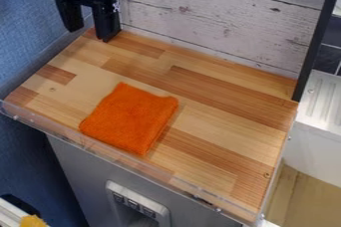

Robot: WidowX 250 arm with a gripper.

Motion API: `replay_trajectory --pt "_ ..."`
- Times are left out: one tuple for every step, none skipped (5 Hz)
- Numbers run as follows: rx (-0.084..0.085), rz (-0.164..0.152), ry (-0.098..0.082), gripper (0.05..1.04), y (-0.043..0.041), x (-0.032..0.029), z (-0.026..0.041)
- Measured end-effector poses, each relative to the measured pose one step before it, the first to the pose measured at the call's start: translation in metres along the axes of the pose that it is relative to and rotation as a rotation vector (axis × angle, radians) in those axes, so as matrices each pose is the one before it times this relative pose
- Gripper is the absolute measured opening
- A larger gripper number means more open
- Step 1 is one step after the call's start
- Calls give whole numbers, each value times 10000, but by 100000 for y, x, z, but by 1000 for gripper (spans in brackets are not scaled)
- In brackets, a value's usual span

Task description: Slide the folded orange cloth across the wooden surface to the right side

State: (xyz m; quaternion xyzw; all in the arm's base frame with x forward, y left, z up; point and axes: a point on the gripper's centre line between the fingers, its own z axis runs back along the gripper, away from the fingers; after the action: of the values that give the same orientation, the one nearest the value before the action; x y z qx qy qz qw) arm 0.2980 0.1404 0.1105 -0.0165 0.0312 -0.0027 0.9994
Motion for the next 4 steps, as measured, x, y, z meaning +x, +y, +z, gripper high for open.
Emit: replay_trajectory --pt "-48 872 197 999 -832 -310 -901" --pt "43 1314 -114 999 -1883 -433 395" --pt "64 1546 -379 999 -1414 -325 64" --pt "66 1458 -258 999 -1356 -249 -48"
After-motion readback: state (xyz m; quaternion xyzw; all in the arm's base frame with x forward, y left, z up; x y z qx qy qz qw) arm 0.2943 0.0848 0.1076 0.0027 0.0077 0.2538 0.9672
